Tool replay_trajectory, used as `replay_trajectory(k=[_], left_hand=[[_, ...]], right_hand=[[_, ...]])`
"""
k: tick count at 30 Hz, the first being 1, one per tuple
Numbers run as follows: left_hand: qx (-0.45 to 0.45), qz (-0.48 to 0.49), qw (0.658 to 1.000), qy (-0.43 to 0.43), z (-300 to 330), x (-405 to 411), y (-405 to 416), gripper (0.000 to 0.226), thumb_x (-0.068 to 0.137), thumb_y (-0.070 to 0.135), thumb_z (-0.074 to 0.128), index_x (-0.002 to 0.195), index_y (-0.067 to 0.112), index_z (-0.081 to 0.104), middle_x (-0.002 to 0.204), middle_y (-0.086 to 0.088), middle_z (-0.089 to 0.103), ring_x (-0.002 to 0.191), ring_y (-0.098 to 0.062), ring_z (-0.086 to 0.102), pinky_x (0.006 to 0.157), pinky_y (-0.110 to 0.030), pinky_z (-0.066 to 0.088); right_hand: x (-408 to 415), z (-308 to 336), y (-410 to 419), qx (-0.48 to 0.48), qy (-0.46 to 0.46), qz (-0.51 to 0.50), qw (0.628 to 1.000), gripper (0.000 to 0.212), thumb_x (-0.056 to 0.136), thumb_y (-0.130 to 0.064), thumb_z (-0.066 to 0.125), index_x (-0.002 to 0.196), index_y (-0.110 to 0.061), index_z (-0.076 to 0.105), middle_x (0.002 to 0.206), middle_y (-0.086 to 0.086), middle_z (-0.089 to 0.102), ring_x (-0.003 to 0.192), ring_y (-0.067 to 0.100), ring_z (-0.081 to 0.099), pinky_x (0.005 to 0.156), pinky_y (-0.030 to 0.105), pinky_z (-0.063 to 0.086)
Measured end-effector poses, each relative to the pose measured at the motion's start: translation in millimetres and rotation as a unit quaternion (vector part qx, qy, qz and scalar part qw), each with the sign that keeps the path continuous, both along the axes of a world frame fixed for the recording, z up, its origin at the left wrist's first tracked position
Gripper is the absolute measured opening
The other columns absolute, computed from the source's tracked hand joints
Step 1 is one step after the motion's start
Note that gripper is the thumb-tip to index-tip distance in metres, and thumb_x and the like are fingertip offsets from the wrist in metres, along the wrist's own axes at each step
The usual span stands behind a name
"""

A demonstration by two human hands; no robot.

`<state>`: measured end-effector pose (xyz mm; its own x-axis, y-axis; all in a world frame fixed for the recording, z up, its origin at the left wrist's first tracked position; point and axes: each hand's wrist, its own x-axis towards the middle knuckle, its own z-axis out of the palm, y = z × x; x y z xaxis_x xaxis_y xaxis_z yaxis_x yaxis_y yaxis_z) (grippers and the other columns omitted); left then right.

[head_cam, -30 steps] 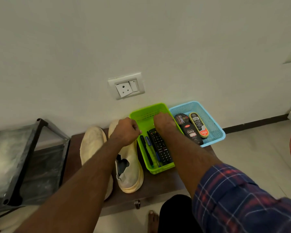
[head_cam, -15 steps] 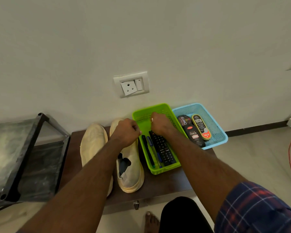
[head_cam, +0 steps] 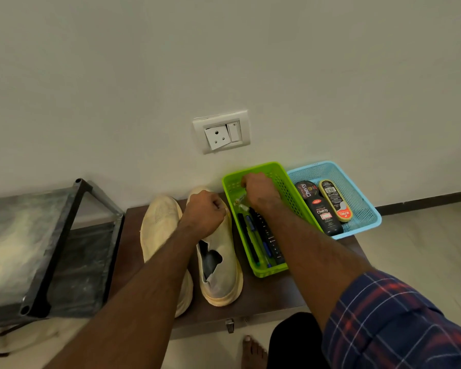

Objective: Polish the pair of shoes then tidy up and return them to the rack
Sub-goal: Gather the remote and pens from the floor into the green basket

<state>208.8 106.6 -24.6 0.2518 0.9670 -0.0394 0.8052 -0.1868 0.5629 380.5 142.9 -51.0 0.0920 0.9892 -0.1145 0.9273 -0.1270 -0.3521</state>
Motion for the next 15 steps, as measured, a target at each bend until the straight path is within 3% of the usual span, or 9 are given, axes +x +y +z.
replay_trajectory(k=[3,8,11,15], left_hand=[[-0.008,0.0,1.0,0.001,-3,-1,-2,0.017,0.082,0.016,0.07,0.066,0.012,0.068,0.065,-0.001,0.07,0.07,-0.023,0.067,0.074,-0.041,0.055],[-0.017,0.001,1.0,-0.001,-1,0,-8,0.017,0.081,0.016,0.068,0.065,0.011,0.067,0.067,-0.004,0.071,0.071,-0.025,0.067,0.073,-0.041,0.056],[-0.016,-0.003,1.0,0.0,1,2,-13,0.019,0.083,0.017,0.069,0.065,0.011,0.068,0.065,0.0,0.07,0.07,-0.023,0.067,0.072,-0.039,0.055],[-0.008,-0.004,1.0,0.005,3,3,-21,0.023,0.084,0.017,0.069,0.062,0.014,0.064,0.065,-0.001,0.069,0.068,-0.024,0.066,0.071,-0.04,0.055]], right_hand=[[2,0,-4,-0.007,0.006,-0.007,1.0,0.033,0.09,-0.004,0.048,0.118,-0.014,0.065,0.119,0.017,0.063,0.111,0.036,0.062,0.093,0.043,0.053],[-5,-4,-9,-0.075,-0.026,0.028,0.996,0.022,0.085,-0.025,0.068,0.107,-0.025,0.072,0.114,0.01,0.069,0.106,0.032,0.066,0.094,0.053,0.052],[-6,-3,-13,-0.065,-0.036,0.033,0.997,0.03,0.087,-0.023,0.063,0.116,-0.028,0.07,0.121,0.009,0.067,0.113,0.032,0.062,0.098,0.053,0.049],[-9,-8,-21,-0.069,-0.072,0.083,0.992,0.032,0.096,-0.039,0.053,0.126,-0.033,0.063,0.132,0.007,0.06,0.126,0.031,0.049,0.103,0.049,0.037]])
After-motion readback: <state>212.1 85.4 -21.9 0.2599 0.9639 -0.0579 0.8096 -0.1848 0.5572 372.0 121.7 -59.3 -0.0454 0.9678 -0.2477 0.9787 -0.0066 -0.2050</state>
